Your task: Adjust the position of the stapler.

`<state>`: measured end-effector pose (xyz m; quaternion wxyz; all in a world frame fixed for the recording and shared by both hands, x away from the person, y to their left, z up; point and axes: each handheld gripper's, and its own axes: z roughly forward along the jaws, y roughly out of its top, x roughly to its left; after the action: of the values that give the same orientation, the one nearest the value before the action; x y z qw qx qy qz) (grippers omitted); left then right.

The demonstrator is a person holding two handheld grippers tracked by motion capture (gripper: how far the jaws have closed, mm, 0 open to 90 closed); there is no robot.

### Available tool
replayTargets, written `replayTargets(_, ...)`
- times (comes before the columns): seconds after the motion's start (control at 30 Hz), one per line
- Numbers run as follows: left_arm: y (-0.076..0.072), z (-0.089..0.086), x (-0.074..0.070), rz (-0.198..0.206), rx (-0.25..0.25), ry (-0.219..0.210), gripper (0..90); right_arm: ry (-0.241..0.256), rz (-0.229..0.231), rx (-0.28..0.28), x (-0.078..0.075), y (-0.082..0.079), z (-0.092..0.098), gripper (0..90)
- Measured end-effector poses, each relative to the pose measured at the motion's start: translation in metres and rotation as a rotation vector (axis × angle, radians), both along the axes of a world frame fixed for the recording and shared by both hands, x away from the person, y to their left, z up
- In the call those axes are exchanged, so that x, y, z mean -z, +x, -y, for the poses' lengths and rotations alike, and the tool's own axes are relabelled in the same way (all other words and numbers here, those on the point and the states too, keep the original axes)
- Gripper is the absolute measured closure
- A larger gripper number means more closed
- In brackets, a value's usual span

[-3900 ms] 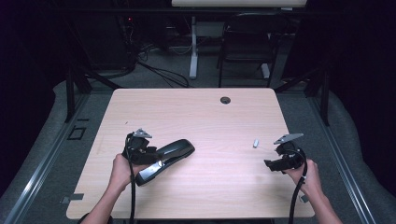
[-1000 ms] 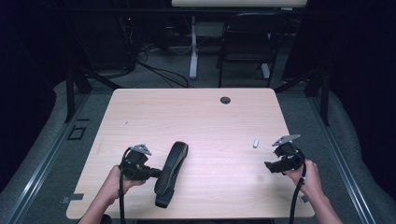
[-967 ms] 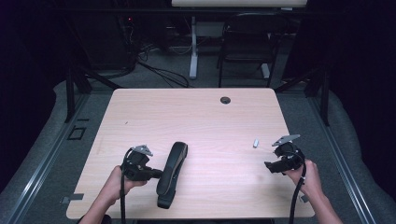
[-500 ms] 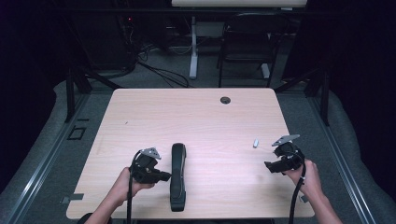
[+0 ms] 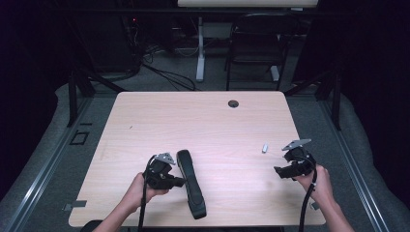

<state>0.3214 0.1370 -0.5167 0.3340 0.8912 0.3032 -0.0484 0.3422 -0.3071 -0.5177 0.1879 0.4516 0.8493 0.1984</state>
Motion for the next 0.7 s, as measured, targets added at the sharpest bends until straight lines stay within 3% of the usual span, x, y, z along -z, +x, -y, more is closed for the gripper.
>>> replayTargets(0.27,0.001,0.018,0.004,0.020,0.014,-0.009,90.0,0.010,0.001,0.004,-0.001,0.000,-0.002,22.3)
replayTargets(0.47,-0.001,0.036,0.011,0.030,0.043,0.027,90.0,0.020,0.003,0.003,-0.002,-0.001,-0.005,22.4)
replayTargets(0.7,0.000,0.040,0.010,0.053,0.031,0.016,89.9,0.037,0.005,-0.007,-0.005,-0.002,-0.008,22.4)
